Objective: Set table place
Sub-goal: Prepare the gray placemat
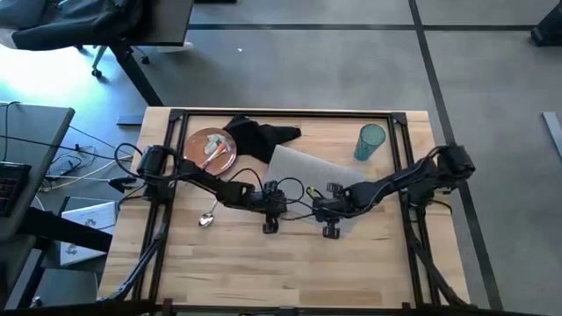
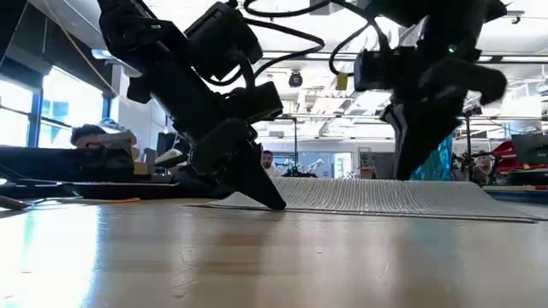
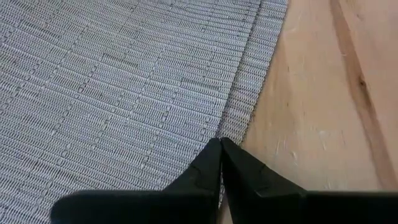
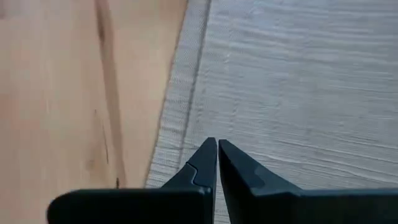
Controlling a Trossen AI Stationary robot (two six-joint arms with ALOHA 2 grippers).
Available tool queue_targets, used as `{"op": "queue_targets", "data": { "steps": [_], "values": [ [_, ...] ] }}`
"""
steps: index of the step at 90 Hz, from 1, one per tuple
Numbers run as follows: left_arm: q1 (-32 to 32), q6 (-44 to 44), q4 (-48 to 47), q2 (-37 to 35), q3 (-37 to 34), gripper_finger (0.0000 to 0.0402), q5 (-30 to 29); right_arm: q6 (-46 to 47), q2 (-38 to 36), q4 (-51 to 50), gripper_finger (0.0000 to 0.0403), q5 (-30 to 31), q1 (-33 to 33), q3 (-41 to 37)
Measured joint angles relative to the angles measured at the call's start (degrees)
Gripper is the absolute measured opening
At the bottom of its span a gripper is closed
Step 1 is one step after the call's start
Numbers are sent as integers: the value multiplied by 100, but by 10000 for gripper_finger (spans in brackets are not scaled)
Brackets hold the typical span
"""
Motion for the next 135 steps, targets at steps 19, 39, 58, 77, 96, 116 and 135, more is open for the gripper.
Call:
{"op": "queue_targets", "data": {
  "steps": [19, 39, 58, 77, 96, 116, 135],
  "values": [
    [-4, 1, 19, 0, 5, 0, 17, 40, 570, 658, 102, 27, 78, 7],
    [-7, 2, 108, 7, 14, 0, 68, -44, 541, 702, 168, 81, -168, 22],
    [-7, 88, 170, 9, 9, 0, 72, -299, 374, 497, 168, 638, -215, 190],
    [-11, 90, 214, 13, 13, 0, 125, -285, 741, 797, 167, 485, -210, 130],
    [-11, 147, 231, 13, 11, 0, 178, -253, 984, 886, 162, 483, -208, 125],
    [-15, 149, 235, 11, 11, 0, 184, -180, 1003, 733, 56, 536, -233, 125],
    [-22, 149, 244, 11, 18, 0, 230, -309, 1013, 539, 4, 949, -244, 125]
  ]
}}
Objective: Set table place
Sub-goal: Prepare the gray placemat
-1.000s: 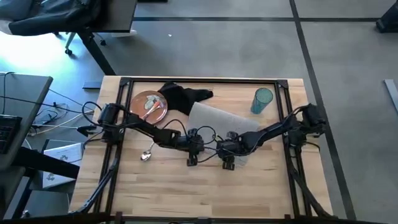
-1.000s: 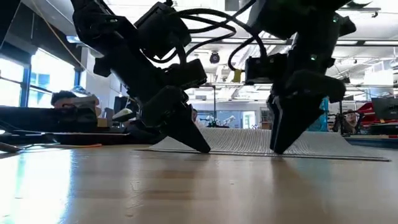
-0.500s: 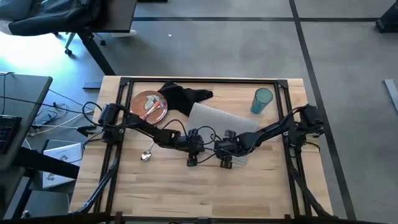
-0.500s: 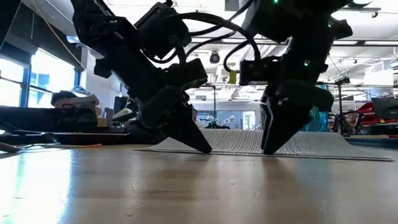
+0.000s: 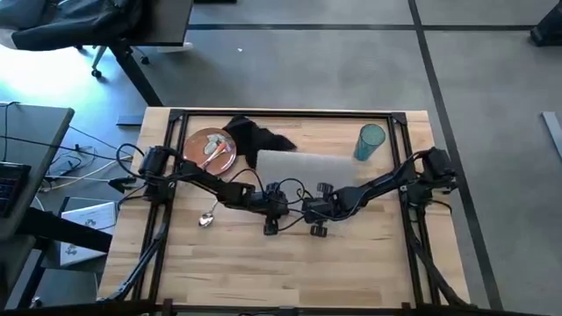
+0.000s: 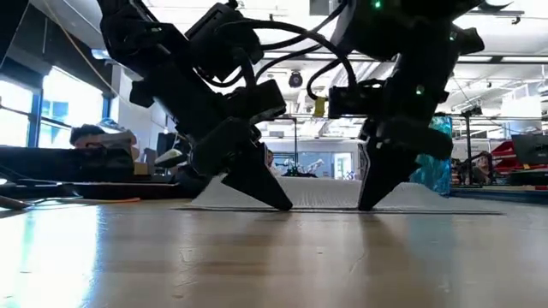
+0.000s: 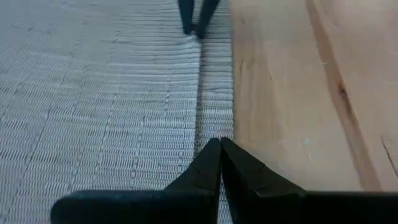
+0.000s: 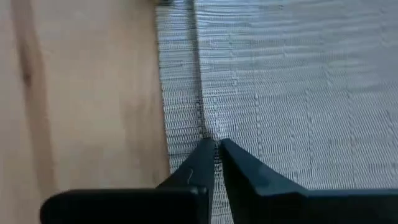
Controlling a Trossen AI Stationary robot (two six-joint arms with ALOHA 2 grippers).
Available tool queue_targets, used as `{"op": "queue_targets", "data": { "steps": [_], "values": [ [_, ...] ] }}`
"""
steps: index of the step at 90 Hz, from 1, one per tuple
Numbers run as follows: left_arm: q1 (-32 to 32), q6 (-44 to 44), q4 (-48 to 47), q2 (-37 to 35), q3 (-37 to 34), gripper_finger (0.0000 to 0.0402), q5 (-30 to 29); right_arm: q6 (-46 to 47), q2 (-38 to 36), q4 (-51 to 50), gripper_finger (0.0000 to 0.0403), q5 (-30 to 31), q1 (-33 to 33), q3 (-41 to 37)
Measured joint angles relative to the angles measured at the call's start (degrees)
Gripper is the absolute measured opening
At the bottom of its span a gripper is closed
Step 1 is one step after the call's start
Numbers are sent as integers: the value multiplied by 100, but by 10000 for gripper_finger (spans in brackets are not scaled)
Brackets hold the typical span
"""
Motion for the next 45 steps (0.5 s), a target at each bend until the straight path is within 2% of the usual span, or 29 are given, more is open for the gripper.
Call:
{"op": "queue_targets", "data": {
  "steps": [14, 33, 45],
  "values": [
    [-34, 62, -11, 0, 2, 0, 51, -169, -73, -532, 0, 549, 1, 88],
    [-125, 85, -25, -7, -3, 0, 143, -606, -167, -1304, 1, 1640, -67, 501],
    [-168, 87, -5, -5, -6, 0, 87, -758, -167, -1352, 1, 1661, -216, 597]
  ]
}}
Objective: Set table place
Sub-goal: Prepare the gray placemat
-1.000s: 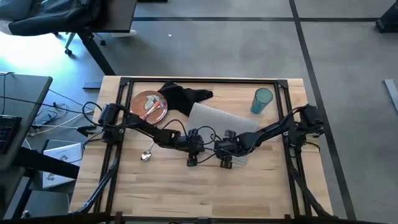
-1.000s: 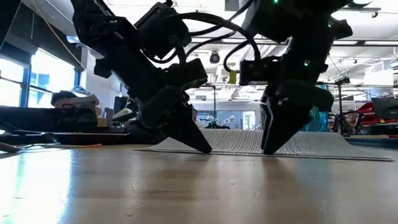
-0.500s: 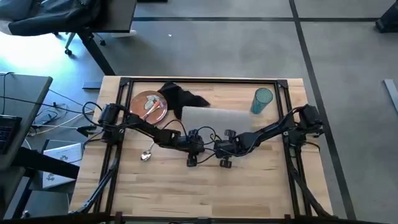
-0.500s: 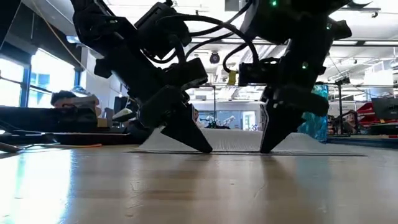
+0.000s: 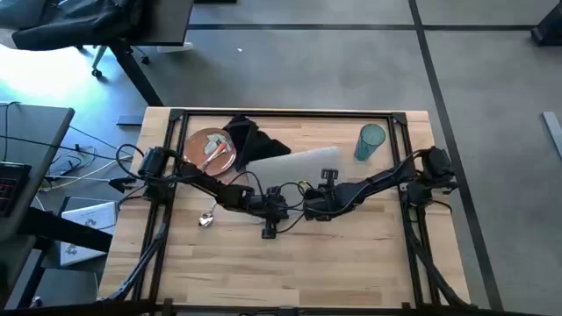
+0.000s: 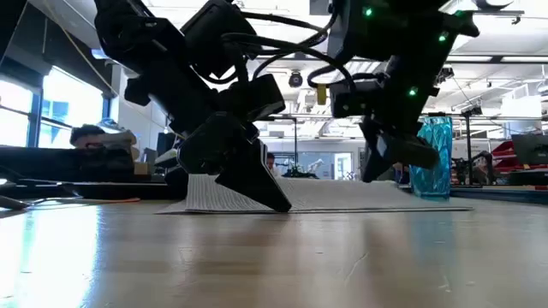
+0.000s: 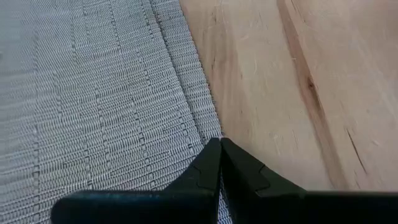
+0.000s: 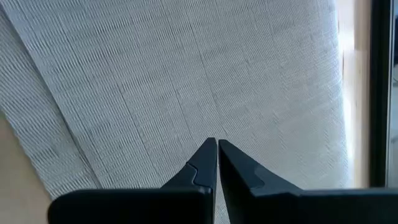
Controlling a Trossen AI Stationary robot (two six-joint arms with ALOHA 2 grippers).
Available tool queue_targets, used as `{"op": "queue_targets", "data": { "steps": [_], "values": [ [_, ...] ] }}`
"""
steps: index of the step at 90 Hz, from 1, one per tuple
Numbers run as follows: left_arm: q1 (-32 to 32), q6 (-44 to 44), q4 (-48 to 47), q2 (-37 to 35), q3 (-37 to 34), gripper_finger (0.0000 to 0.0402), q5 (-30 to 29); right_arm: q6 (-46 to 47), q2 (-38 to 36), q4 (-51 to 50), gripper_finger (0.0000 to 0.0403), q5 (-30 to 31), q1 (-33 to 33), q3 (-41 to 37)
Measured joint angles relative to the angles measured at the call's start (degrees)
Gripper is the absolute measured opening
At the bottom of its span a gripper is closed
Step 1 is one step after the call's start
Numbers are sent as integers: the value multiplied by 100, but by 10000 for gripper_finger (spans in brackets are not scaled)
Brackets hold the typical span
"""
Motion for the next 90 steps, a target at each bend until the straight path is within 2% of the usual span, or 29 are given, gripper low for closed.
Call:
{"op": "queue_targets", "data": {
  "steps": [7, 25, 40, 56, 75, 90],
  "values": [
    [-15, -1, 3, 1, -1, 0, -23, -8, -4, -39, 1, -190, -65, 57],
    [-62, -87, 109, 5, -1, 0, 13, 417, -48, 131, 0, -1329, 117, 102],
    [-246, -299, 624, 138, -7, 0, 100, 1127, -107, 614, 0, -1569, 709, -237],
    [-360, -495, 1313, 431, 21, 0, 57, 1976, -122, 1246, 0, -1420, 1351, -478],
    [-420, -705, 1627, 593, 32, 0, -30, 2647, -120, 1548, 0, -288, 1666, -822],
    [-420, -703, 1596, 591, 137, 0, -114, 2763, -133, 2854, 0, -536, 1662, -1407]
  ]
}}
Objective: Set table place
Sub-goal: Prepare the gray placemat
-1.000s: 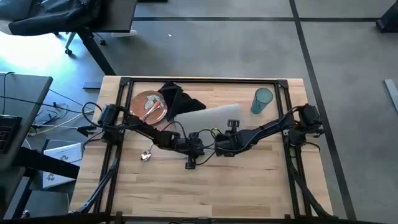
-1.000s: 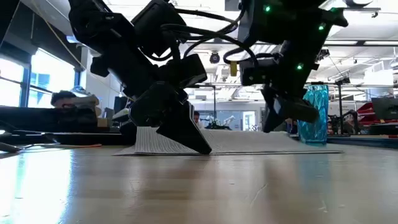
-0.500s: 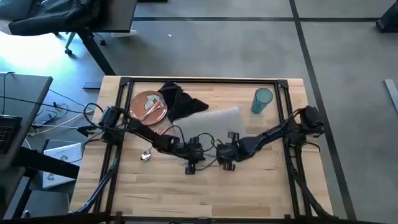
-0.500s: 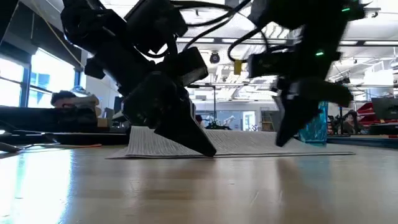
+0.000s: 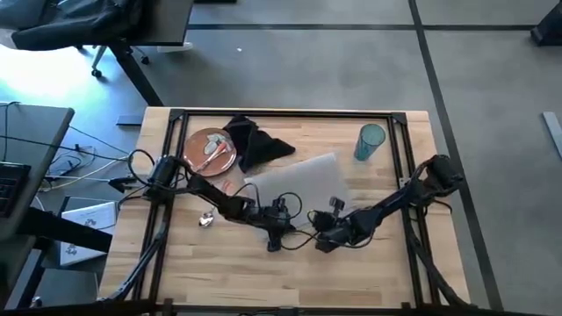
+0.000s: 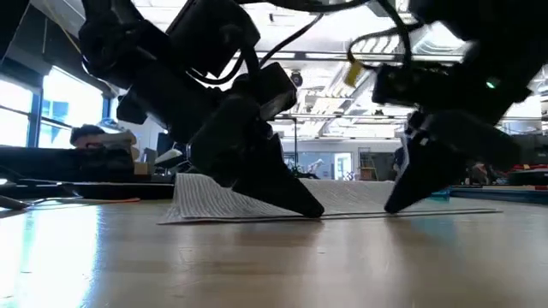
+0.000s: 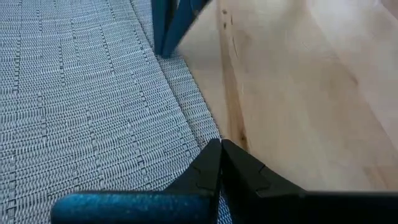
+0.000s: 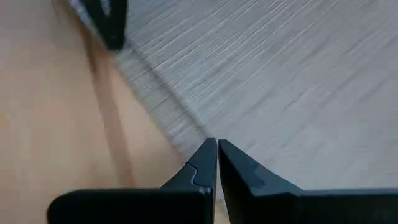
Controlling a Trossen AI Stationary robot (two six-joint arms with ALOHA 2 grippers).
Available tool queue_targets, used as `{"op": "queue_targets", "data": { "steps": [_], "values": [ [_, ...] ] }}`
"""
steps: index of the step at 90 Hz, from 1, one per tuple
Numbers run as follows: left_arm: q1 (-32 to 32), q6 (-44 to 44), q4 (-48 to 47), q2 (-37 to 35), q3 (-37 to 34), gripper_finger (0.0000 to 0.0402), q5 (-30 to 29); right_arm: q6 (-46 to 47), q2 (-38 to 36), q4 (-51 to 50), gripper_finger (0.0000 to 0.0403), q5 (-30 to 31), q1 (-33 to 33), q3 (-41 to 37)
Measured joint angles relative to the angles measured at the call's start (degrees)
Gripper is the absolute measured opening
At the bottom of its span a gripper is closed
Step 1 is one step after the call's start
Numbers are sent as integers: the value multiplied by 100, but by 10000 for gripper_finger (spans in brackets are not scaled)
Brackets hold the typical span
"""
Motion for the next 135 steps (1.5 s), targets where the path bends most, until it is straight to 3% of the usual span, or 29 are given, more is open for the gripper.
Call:
{"op": "queue_targets", "data": {
  "steps": [20, 35, 44, 85, 96, 109, 116, 135],
  "values": [
    [-9, 328, 53, -15, 381, 0, -299, 407, -16, 332, 0, 71, 62, -287],
    [116, 561, 85, 270, 587, 0, 117, 346, -7, 439, 0, 81, 72, -290],
    [218, 673, 115, 552, 626, 0, 82, 280, -3, 490, 0, 86, 99, -296],
    [654, 1437, -353, 378, 634, 0, -2067, 727, 4, 414, 0, 39, 448, -353],
    [798, 1540, -361, 354, 634, 0, -1849, 755, 4, 399, 0, 38, 493, -373],
    [764, 1187, -142, 353, 638, 0, -658, 674, 5, 540, 0, 65, 501, -386],
    [662, 901, -23, 350, 640, 0, -307, 513, 8, 651, 0, 74, 489, -387],
    [448, 787, 281, 350, 640, 0, -786, 33, 28, 1197, 0, -118, 340, -393]
  ]
}}
